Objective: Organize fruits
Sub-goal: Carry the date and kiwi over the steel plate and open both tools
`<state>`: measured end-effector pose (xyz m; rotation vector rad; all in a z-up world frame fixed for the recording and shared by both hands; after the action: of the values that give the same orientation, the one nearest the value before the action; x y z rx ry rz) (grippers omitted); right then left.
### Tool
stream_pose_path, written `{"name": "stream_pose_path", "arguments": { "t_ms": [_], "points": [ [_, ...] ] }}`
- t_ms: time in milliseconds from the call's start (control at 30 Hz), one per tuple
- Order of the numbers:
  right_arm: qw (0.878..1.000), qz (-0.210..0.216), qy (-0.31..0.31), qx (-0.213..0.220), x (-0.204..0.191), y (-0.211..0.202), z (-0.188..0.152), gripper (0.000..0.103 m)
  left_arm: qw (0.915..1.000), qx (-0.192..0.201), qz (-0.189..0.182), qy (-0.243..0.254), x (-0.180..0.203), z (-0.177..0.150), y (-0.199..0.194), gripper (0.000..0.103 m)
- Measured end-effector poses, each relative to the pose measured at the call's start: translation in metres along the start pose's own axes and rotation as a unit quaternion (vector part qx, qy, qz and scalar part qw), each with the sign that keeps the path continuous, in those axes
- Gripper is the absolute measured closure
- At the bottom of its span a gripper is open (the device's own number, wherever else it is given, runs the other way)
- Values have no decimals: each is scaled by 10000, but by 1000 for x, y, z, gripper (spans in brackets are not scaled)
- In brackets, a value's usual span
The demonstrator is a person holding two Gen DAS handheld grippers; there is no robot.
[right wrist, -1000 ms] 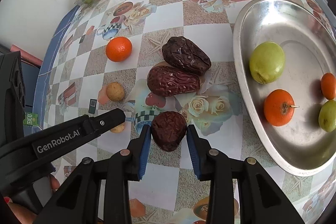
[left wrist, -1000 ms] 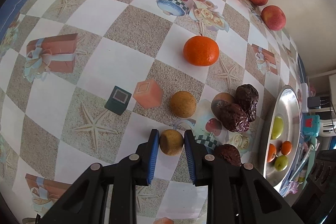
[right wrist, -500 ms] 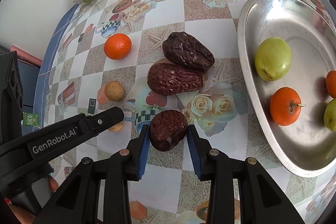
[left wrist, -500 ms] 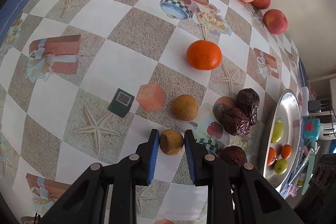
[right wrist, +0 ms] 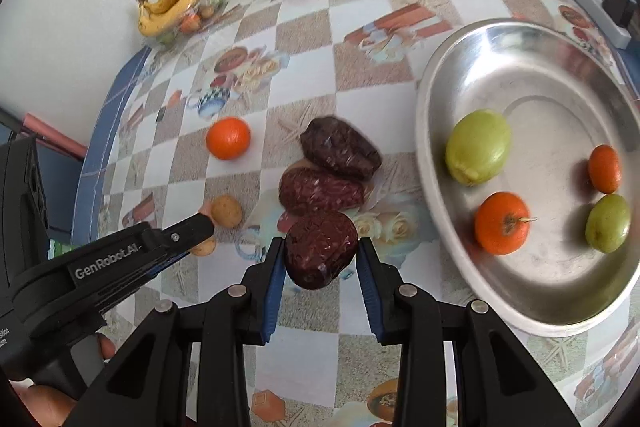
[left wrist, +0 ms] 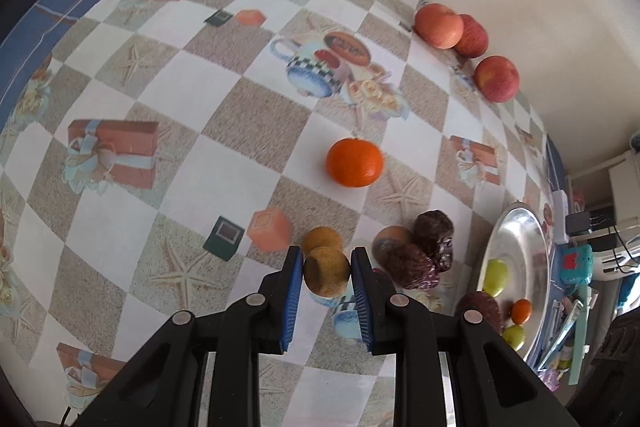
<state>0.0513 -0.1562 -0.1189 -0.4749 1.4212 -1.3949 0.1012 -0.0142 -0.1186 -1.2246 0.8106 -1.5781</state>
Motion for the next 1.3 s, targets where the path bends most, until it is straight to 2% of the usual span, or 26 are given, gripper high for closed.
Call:
{"name": "stream_pose_path", "arguments": {
  "t_ms": [200, 433, 600, 733, 867, 1000, 1133, 1300],
  "points": [
    [9976, -74, 449, 524, 25, -26, 24, 66, 9992, 198, -142, 322, 24, 5, -4, 77],
    [9903, -41, 1236, 641, 74, -43, 38, 66, 9925, 474, -546, 984, 75, 4, -7, 77],
    [9821, -90, 1679, 849, 109, -57, 47, 66, 9796, 571, -722, 1788, 125, -8, -6, 77],
    [9732, -144, 2037, 1056, 139, -72, 52, 66, 9641, 643, -877, 2424, 169, -21, -2, 76],
    [9669, -157, 2249, 1198, 159, -82, 56, 66, 9502, 683, -1059, 2851, 204, -32, 6, 76],
    [9645, -112, 2336, 1225, 167, -85, 57, 66, 9384, 676, -1004, 3237, 225, -41, 16, 76],
    [9674, -140, 2226, 1201, 166, -85, 59, 66, 9348, 601, -979, 3361, 230, -45, 27, 76],
    [9709, -166, 2108, 1126, 161, -81, 60, 65, 9369, 559, -951, 3317, 225, -45, 33, 75]
  ]
}}
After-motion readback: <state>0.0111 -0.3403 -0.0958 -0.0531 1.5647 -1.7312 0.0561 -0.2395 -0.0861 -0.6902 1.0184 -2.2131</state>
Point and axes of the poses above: each gripper's, at about its wrist camera, not at the fingertips, and y roughly the way its jaws point, x to its right, z to its top, the point moved 8 cm from there along y, roughly the way its jaws point, and after that the axes turned 9 degrees about y, right-handed, at the moved point
